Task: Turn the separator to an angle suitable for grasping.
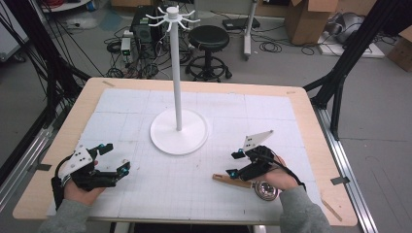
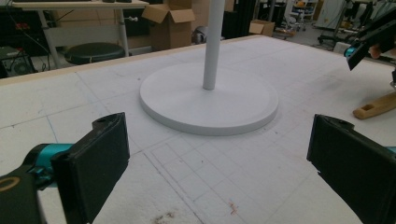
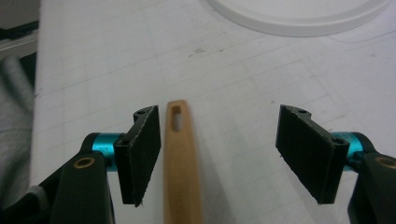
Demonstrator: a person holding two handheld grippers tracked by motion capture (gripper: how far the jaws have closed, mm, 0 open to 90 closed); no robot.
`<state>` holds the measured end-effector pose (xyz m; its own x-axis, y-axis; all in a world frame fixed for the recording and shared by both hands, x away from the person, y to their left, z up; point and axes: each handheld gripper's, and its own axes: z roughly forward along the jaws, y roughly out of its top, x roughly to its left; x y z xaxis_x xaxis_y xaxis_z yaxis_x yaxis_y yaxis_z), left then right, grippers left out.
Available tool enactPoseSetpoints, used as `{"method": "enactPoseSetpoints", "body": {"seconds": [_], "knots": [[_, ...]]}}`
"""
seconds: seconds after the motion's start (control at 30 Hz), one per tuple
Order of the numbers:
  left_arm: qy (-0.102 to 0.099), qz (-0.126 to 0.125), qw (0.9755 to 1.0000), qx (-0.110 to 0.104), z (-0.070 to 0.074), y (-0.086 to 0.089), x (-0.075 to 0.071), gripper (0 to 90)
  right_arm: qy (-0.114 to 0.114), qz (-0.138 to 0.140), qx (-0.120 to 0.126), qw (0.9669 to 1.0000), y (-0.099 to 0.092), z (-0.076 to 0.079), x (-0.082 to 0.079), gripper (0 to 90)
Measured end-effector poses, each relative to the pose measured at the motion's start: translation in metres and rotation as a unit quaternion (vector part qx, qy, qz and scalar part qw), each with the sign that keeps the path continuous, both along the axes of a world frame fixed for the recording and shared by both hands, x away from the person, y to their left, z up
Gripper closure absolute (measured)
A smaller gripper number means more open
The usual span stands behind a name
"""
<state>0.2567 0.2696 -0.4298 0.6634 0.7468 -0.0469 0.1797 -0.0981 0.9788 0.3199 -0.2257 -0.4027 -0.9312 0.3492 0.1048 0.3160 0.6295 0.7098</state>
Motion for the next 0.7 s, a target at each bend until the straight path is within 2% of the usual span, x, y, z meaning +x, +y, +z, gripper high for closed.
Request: {"method": "enactPoseSetpoints", "body": {"seconds": [0.07,0.13,0.17,0.2,0.23,0.3,0.33,0.43,0.6,0.7], "knots": [[-0.001,0.000,1.0000,-0.001,0.000,0.000,0.000,6.3,0.006,0.009,-0.008,0.9999,-0.002,0.000,-0.003,17.1],[0.000,0.000,1.0000,-0.002,0.000,0.000,0.001,6.2,0.018,0.012,-0.021,0.9995,-0.003,-0.001,-0.005,8.6],[0.001,0.000,1.0000,-0.001,0.000,0.001,0.001,6.3,0.015,0.013,-0.022,0.9996,-0.003,-0.001,-0.006,6.3],[0.001,0.000,1.0000,-0.002,0.000,0.000,0.001,6.3,0.019,0.011,-0.025,0.9995,-0.004,-0.001,-0.007,0.4],[0.001,0.001,1.0000,-0.004,0.000,0.000,0.002,6.3,0.026,0.013,-0.027,0.9992,-0.005,-0.001,-0.008,0.3],[0.004,0.001,0.9999,-0.014,0.000,0.000,0.003,6.3,0.011,0.013,-0.040,0.9991,-0.006,0.000,-0.011,0.4],[0.003,0.001,0.9999,-0.016,0.000,0.000,0.003,6.2,0.013,0.018,-0.040,0.9990,-0.008,0.000,-0.013,0.3],[0.002,0.002,0.9999,-0.016,0.000,0.000,0.004,6.3,0.003,0.017,-0.061,0.9980,-0.012,0.000,-0.018,0.4],[0.001,0.004,0.9999,-0.016,0.001,0.001,0.003,6.3,0.005,0.019,-0.063,0.9978,-0.016,0.000,-0.020,0.8],[0.000,0.001,0.9999,-0.013,0.001,0.001,0.003,6.3,0.004,0.024,-0.077,0.9967,-0.017,0.002,-0.022,0.8]]}}
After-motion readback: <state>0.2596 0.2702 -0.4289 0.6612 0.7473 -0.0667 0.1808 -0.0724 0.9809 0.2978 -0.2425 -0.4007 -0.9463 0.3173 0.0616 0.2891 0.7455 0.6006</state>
